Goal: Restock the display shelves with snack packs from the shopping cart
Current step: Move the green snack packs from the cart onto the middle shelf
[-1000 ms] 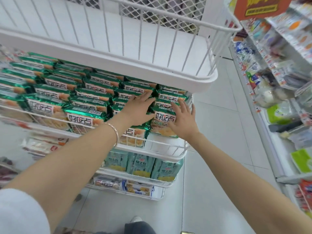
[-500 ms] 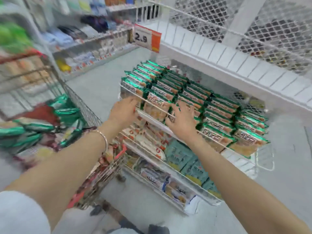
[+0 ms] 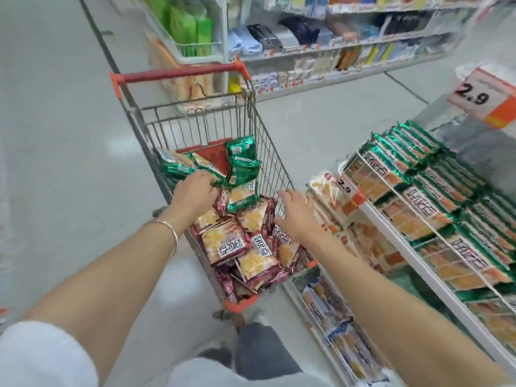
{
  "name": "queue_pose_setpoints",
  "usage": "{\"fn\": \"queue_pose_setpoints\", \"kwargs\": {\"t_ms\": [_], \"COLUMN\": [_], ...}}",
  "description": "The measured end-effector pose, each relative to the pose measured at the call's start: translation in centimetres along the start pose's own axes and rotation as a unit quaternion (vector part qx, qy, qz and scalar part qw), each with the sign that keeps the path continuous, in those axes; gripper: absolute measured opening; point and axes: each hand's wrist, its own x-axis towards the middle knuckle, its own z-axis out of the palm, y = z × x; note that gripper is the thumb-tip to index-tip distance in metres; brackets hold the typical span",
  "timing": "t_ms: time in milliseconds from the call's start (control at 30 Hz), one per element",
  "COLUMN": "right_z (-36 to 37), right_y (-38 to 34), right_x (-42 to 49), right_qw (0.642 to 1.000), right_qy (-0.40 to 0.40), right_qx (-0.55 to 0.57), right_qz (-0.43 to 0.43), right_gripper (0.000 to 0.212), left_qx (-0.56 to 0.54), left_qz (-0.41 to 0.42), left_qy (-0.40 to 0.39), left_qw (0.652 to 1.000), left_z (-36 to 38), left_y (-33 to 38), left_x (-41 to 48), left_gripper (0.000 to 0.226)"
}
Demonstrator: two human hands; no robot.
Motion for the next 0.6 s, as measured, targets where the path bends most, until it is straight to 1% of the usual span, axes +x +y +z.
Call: {"fn": "queue_pose_setpoints", "kwargs": {"t_ms": [200, 333, 467, 600], "right_z": [2.2, 3.5, 4.8, 5.4], "right_y": [-5.1, -9.0, -13.0, -16.8], "right_x": [7.3, 13.1, 18.8, 23.1], "right_qw": [0.994, 0.983, 0.974, 0.959], "right_qy": [-0.088, -0.140, -0.179, -0.177], "right_qx": [-0.038, -0.049, 0.001, -0.033], "right_qz": [-0.060, -0.110, -0.140, -0.220], "right_gripper": [0.075, 0.077, 0.083, 0.086], "left_qx": [-0.051, -0.092, -0.162, -0.249], "left_qz": [-0.109, -0.192, -0.273, -0.354], "left_qy": [0.030, 0.051, 0.080, 0.129], "left_qw": [0.992, 0.976, 0.945, 0.892], "left_z": [-1.4, -2.0, -2.1, -0.7], "left_y": [-5.8, -8.4, -10.0, -11.2], "left_x": [0.7, 1.9, 3.6, 5.5], "left_gripper": [0.031, 0.025, 0.027, 0.025]}}
